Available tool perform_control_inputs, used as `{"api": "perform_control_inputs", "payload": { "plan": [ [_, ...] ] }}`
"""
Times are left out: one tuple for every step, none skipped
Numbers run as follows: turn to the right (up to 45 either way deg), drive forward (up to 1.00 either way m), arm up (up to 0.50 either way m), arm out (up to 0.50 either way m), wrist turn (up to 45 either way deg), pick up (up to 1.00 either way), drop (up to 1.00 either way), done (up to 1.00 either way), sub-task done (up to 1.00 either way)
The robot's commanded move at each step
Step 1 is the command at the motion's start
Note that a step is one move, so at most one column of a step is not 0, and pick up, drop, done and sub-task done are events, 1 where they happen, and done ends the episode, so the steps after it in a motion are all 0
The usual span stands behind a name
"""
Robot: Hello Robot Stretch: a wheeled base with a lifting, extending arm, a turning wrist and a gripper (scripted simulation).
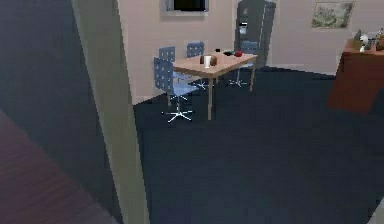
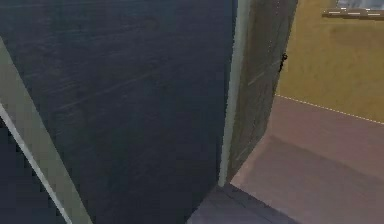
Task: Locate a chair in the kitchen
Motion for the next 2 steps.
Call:
{"api": "perform_control_inputs", "payload": {
  "plan": [
    [0.0, 0.35, 0.0, 0.0, 0.0, 0.0, 0.0, 0.0, 0.0],
    [0.0, 0.55, 0.0, 0.0, 0.0, 0.0, 0.0, 0.0, 0.0]
  ]
}}
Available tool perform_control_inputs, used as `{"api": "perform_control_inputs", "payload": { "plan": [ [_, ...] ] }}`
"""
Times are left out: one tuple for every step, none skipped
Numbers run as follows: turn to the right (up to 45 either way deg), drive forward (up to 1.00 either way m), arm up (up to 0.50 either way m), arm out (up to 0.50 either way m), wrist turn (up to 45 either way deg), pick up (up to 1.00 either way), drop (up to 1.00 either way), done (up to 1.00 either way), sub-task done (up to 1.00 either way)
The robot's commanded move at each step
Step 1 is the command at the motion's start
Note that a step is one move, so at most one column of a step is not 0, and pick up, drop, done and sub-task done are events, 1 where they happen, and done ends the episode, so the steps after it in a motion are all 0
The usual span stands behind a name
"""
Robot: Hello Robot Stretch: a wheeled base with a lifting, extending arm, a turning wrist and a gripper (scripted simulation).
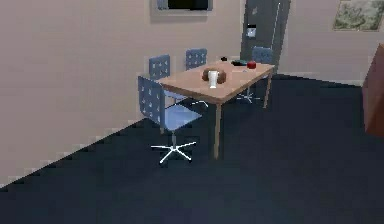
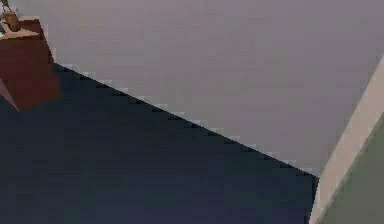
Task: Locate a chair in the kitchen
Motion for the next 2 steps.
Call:
{"api": "perform_control_inputs", "payload": {
  "plan": [
    [12.0, 0.0, 0.0, 0.0, 0.0, 0.0, 0.0, 0.0, 0.0],
    [0.0, 0.8, 0.0, 0.0, 0.0, 0.0, 0.0, 0.0, 0.0]
  ]
}}
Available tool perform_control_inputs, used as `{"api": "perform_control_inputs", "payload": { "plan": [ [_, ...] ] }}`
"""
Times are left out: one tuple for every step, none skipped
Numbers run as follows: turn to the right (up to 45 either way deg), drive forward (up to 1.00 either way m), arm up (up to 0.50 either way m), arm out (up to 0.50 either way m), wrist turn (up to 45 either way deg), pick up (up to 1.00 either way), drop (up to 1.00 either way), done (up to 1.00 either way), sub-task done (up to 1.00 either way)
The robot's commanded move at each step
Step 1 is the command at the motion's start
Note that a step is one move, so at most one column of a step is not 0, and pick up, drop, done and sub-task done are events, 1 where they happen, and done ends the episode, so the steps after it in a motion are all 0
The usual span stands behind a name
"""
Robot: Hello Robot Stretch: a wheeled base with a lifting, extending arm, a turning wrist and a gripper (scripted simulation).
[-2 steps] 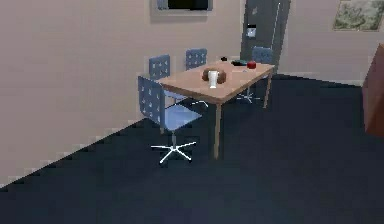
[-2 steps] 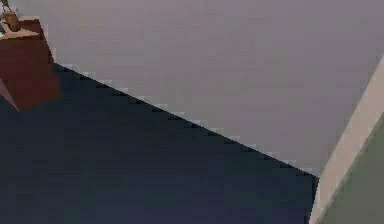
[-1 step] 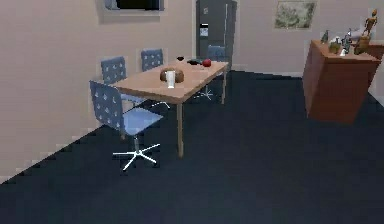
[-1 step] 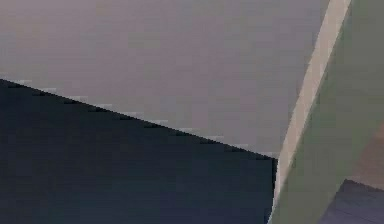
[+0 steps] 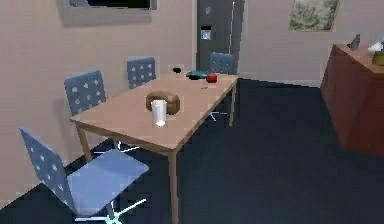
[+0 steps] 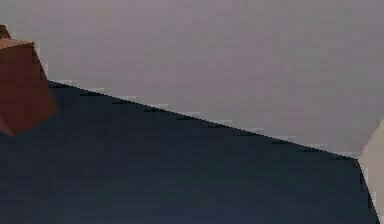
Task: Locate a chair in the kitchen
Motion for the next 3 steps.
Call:
{"api": "perform_control_inputs", "payload": {
  "plan": [
    [33.0, 0.0, 0.0, 0.0, 0.0, 0.0, 0.0, 0.0, 0.0],
    [0.0, 0.05, 0.0, 0.0, 0.0, 0.0, 0.0, 0.0, 0.0],
    [-45.0, 0.0, 0.0, 0.0, 0.0, 0.0, 0.0, 0.0, 0.0]
  ]
}}
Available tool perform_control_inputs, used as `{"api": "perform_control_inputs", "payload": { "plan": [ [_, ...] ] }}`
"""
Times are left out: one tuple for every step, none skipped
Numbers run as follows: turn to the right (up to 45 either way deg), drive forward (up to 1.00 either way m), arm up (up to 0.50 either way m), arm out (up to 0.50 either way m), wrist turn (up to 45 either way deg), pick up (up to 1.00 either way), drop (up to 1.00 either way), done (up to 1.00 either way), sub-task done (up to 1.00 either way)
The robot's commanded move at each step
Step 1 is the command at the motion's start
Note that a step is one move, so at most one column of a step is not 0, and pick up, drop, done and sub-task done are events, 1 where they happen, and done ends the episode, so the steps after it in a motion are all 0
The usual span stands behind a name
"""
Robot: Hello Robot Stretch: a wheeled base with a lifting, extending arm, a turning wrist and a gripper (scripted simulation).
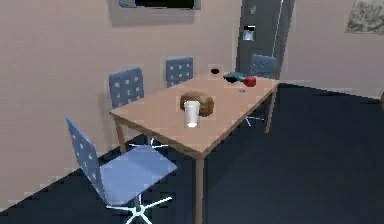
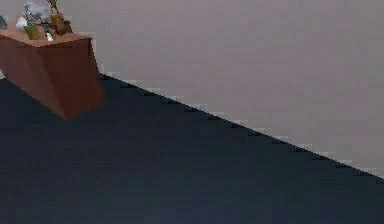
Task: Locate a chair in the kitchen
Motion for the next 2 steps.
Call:
{"api": "perform_control_inputs", "payload": {
  "plan": [
    [-18.0, 0.0, 0.0, 0.0, 0.0, 0.0, 0.0, 0.0, 0.0],
    [0.0, 0.0, 0.0, 0.0, 0.0, 0.0, 0.0, 1.0, 0.0]
  ]
}}
